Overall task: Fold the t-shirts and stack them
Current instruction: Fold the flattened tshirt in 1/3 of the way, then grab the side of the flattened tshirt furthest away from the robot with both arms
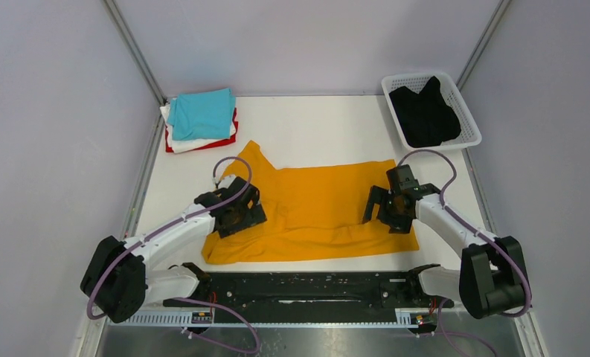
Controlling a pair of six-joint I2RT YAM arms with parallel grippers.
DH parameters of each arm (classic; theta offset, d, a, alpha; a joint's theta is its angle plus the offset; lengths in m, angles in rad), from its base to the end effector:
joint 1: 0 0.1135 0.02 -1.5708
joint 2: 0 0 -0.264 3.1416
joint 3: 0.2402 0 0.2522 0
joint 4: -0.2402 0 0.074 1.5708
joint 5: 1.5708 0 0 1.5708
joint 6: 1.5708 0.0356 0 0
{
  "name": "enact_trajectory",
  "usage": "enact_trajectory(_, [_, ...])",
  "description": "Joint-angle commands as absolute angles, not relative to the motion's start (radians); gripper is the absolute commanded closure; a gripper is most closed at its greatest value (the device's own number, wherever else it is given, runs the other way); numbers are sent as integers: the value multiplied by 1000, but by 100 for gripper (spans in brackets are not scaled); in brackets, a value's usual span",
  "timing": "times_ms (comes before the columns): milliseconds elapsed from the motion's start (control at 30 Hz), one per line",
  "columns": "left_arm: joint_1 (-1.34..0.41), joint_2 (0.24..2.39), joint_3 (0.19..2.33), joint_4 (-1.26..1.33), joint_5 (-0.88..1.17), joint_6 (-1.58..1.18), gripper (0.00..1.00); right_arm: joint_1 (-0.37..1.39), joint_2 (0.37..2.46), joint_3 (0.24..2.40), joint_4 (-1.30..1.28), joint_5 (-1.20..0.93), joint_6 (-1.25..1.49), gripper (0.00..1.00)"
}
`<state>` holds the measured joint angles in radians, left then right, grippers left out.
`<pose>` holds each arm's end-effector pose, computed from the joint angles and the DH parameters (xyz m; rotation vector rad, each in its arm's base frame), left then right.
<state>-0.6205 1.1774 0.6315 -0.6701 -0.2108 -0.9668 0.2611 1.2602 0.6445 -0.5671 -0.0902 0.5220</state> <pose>0.1647 -0.1085 0.1794 -0.5234 2.6909 -0.1470 0.2072 0.0587 0.1711 0.3395 2.7783 0.3266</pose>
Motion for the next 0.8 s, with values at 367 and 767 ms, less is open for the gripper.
enact_trajectory(367, [-257, 1675, 1291, -405, -176, -619, 1, 266, 1005, 696, -434, 54, 487, 1])
enact_trajectory(767, [-233, 2357, 2049, -713, -139, -403, 10, 266, 1075, 713, -444, 75, 457, 0])
